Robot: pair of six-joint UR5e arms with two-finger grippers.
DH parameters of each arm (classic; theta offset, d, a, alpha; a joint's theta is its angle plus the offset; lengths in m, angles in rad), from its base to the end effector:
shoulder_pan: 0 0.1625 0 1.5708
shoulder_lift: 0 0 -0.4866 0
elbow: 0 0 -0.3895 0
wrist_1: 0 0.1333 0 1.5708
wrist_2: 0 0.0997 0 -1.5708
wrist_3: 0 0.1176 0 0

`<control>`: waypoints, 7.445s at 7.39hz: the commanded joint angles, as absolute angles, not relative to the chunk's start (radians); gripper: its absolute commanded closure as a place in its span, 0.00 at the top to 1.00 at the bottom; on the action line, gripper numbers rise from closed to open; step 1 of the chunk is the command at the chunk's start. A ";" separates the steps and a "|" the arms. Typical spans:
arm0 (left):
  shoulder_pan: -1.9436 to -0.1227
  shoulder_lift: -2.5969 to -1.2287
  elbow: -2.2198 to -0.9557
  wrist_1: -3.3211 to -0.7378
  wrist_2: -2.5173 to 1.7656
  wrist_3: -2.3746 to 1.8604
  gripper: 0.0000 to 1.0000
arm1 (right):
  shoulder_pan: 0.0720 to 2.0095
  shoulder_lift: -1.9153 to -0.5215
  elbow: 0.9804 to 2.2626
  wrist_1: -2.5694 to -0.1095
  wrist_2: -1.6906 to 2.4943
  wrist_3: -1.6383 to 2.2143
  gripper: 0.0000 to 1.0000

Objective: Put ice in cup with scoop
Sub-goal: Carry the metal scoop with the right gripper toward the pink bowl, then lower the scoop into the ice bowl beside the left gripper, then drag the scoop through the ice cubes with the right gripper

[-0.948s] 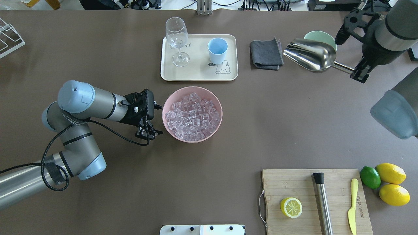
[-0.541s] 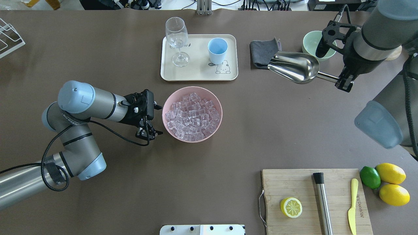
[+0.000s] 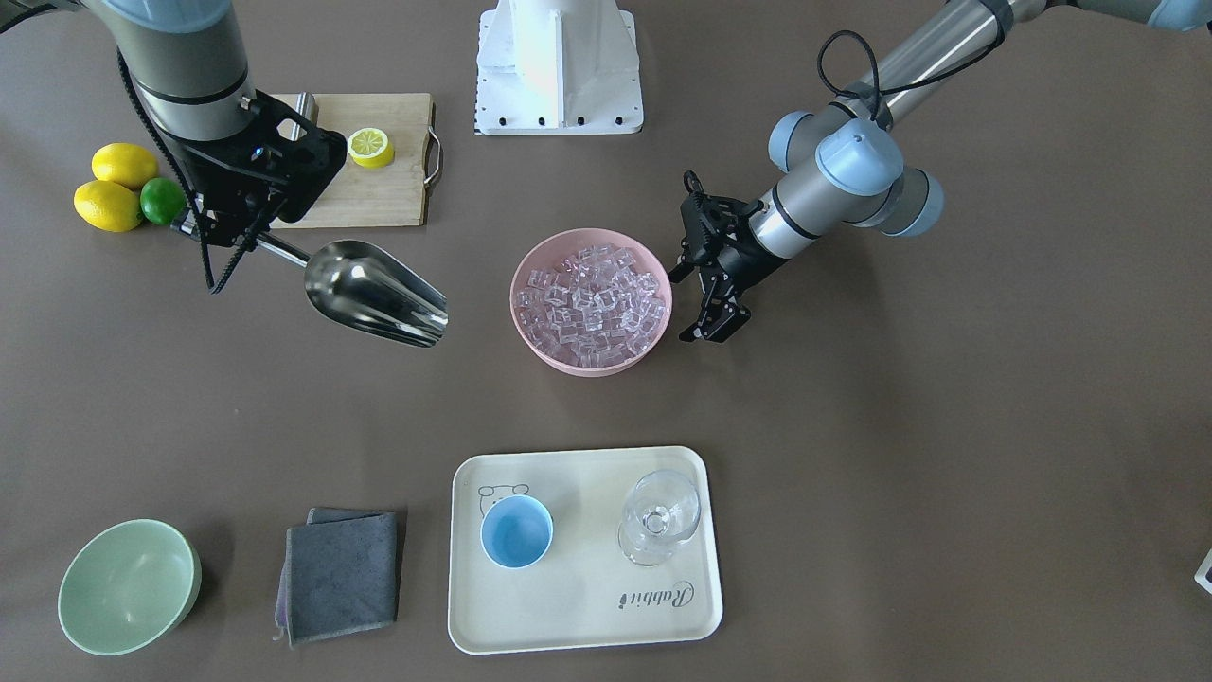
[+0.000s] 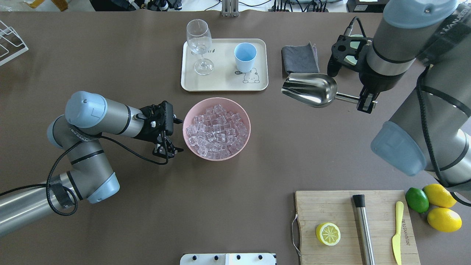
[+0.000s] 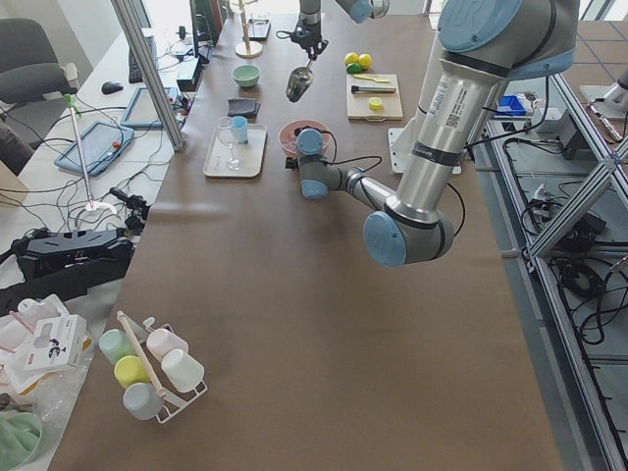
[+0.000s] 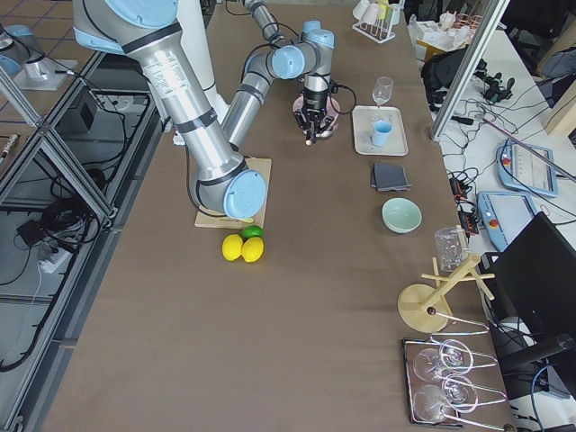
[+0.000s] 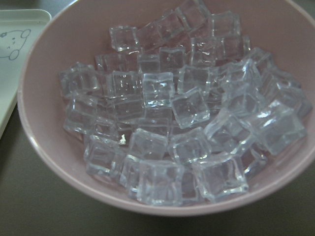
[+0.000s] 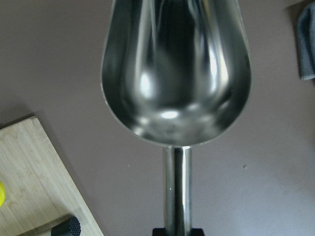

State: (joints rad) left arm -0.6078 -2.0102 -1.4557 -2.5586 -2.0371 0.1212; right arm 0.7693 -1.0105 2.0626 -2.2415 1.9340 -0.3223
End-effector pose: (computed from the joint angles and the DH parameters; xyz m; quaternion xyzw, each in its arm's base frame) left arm 0.5314 -0.4676 0.4092 0.4669 0.4096 0.5185 0.5877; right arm -0.3567 -0.4728 0.3013 0.1390 -0.2165 -0.5435 0.7990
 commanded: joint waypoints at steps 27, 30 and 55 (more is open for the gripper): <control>-0.612 -2.005 -1.456 -2.560 -2.045 0.123 0.98 | 0.548 -0.469 1.523 -2.629 1.628 -0.354 0.00; -0.612 -2.005 -1.453 -2.560 -2.045 0.123 0.98 | 0.523 -0.454 1.471 -2.576 1.628 -0.342 0.00; -0.612 -1.996 -1.450 -2.583 -2.046 0.123 0.98 | 0.495 -0.787 1.695 -1.907 1.735 -0.235 0.00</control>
